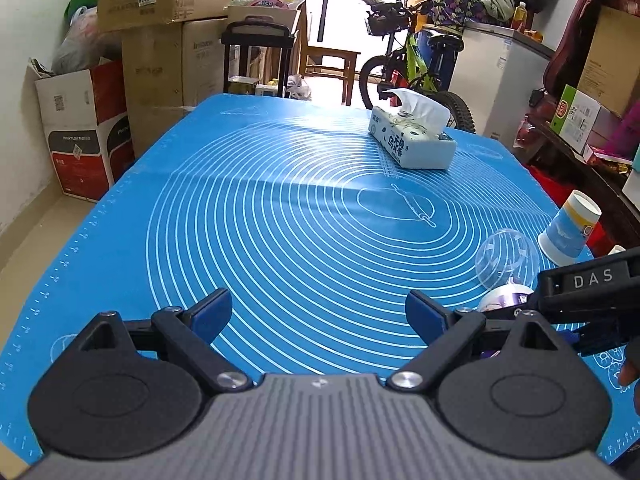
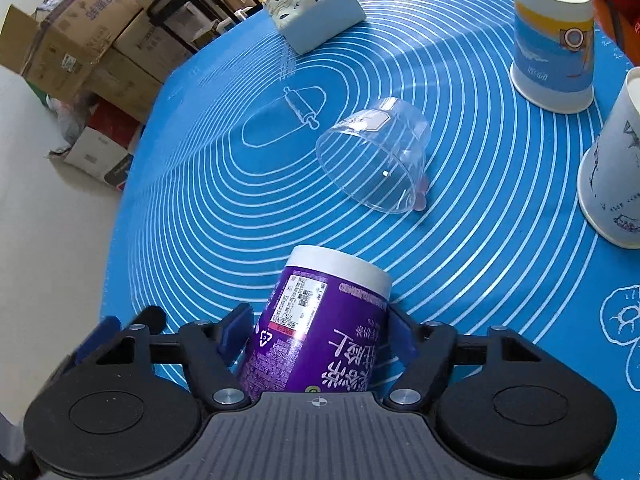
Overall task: Flip cup upside down
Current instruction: 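Rotate the purple cup with the right tool and lower it onto the mat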
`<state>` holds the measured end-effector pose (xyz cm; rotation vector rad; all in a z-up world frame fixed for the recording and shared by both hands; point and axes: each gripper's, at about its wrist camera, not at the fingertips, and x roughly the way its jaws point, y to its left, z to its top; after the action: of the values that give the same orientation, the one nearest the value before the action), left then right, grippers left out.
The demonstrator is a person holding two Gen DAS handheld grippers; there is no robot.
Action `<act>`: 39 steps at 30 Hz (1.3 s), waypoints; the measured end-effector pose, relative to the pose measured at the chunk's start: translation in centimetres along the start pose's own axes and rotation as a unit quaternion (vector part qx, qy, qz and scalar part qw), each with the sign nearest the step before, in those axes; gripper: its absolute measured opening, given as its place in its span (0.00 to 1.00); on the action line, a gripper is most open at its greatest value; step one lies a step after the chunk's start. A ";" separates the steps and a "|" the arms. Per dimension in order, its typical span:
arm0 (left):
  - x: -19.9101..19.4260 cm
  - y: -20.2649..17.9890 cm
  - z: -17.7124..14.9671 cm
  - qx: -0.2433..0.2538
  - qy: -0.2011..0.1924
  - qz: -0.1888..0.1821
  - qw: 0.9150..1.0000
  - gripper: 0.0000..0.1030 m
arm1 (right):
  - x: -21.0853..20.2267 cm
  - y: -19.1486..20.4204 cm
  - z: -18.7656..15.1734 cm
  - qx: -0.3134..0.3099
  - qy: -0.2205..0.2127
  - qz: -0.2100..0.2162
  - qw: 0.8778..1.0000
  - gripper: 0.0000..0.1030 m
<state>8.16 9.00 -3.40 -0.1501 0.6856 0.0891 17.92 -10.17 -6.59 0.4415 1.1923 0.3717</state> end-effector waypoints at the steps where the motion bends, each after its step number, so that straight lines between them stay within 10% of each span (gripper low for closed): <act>1: -0.1 0.0 0.0 0.000 -0.001 -0.001 1.000 0.90 | 0.0 0.0 -0.1 -0.003 -0.002 0.000 1.000 0.70; 9: -0.8 0.2 0.1 -0.003 -0.010 -0.007 1.000 0.90 | -3.6 1.3 -2.7 -0.084 -0.127 -0.014 0.988 0.68; 17: -1.7 -0.3 0.1 -0.001 -0.021 -0.011 1.000 0.90 | -6.4 3.0 -6.2 -0.224 -0.297 -0.103 0.922 0.67; 29: -2.5 -1.5 -0.9 0.009 -0.026 -0.014 1.000 0.90 | -7.0 3.6 -11.8 -0.326 -0.340 -0.131 0.873 0.66; 39: -3.4 -2.8 -1.9 0.024 -0.026 -0.023 0.999 0.90 | -7.3 3.0 -12.7 -0.315 -0.330 -0.126 0.881 0.74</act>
<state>4.69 5.84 -2.41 -0.1160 0.6324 0.0322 3.44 -9.63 -3.03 -0.1624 0.4029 0.3229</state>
